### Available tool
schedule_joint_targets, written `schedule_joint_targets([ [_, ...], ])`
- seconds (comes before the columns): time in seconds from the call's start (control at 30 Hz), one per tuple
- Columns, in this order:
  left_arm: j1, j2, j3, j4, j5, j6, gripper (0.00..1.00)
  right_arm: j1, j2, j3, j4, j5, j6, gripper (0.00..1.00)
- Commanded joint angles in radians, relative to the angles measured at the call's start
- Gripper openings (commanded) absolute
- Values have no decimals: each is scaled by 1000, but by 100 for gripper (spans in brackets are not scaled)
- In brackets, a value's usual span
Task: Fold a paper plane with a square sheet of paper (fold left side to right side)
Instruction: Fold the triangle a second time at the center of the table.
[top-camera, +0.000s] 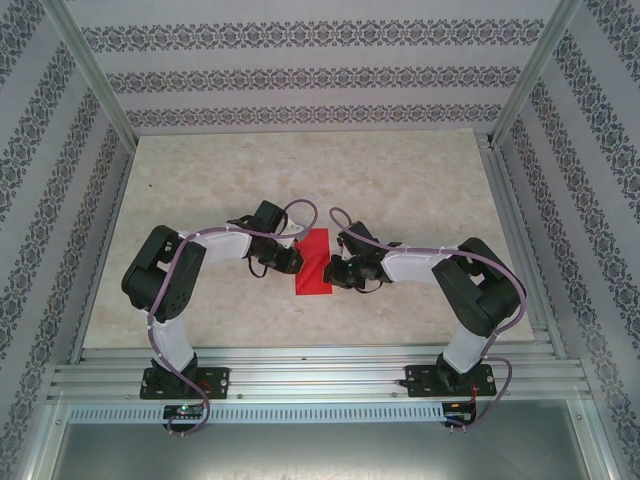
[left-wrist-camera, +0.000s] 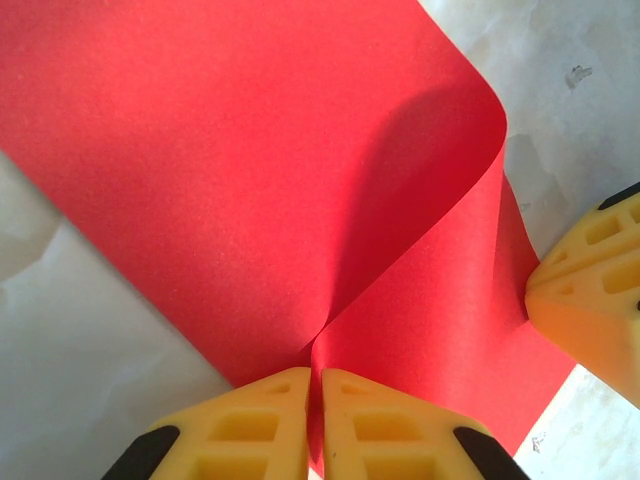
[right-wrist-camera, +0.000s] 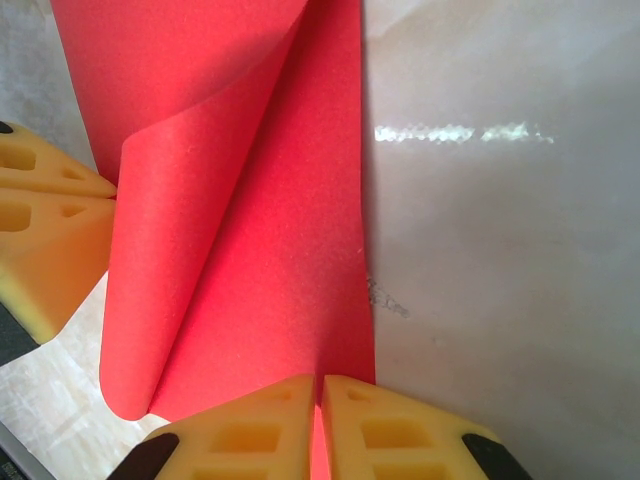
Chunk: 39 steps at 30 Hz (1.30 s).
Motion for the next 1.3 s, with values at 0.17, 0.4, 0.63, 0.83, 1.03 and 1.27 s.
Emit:
schedule_joint_targets([
  [0.17,-8,-3,-11,25,-10,-15,13,5,31,-6,-57,33,-17,12],
  [0.4,-7,-12,-14,45,-7,-26,13,5,29,-9,-58,33,-16,12],
  [0.63,-7,-18,-15,40,-19,-25,13,5,29,-9,-57,33,-16,13],
  [0.83,-8,-11,-25,39,-28,-25,13,3,25,-11,-55,31,-16,13],
  [1.03,-8,-2,-42,34,-48,-18,13,-5,-37,-3,-34,7,-5,13],
  [1.27,-7,0,-19,29,-51,-14,13,-8,-64,13,-45,2,-4,13],
])
